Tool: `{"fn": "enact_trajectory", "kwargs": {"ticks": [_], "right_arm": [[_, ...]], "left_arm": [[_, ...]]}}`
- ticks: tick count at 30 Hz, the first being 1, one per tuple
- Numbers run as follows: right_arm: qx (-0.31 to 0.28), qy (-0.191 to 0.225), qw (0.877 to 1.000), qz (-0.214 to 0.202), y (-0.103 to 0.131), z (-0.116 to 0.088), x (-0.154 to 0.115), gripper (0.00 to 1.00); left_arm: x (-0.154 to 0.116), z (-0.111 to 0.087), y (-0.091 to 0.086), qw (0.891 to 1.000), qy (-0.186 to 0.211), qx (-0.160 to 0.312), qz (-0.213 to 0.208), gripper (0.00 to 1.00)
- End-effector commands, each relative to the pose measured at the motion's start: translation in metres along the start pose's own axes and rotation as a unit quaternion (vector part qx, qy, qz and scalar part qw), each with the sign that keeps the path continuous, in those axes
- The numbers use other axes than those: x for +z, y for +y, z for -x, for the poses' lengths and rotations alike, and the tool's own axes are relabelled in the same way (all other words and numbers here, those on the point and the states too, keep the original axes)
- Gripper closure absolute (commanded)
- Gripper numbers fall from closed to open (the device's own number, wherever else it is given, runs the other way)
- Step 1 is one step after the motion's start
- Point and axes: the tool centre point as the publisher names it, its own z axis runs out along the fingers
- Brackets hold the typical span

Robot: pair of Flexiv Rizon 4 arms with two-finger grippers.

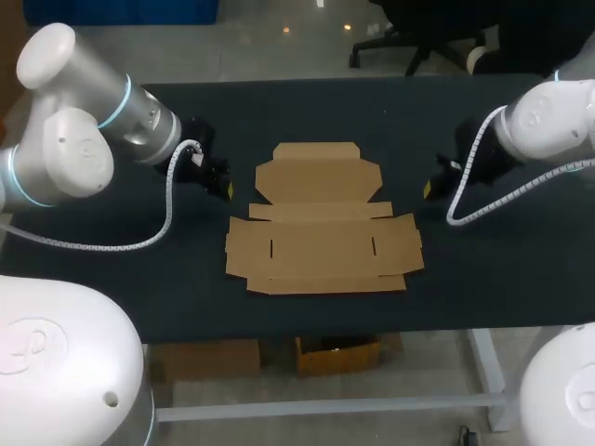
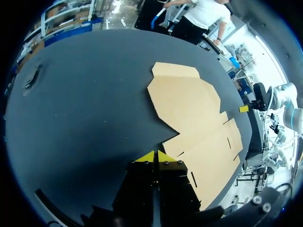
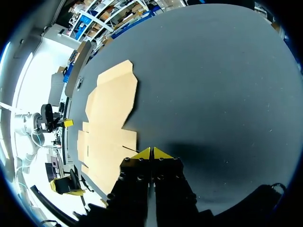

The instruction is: Assemble the packaging by folding the flat box into shape, placing the metal phone stand inside, and closing the box properly

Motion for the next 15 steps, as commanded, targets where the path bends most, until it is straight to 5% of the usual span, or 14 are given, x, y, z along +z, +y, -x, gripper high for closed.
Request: {"fn": "enact_trajectory", "kwargs": {"ticks": [1, 15], "right_arm": [[0.0, 0.002, 1.0, -0.001, 0.001, 0.001, 0.0, 1.0], [-0.004, 0.012, 1.0, -0.023, 0.005, -0.001, 0.02, 1.0]], "left_arm": [[0.005, 0.0, -0.001, 1.0, -0.007, 0.0, -0.005, 1.0], [0.022, 0.002, 0.001, 1.0, -0.003, 0.001, -0.007, 1.0]]}}
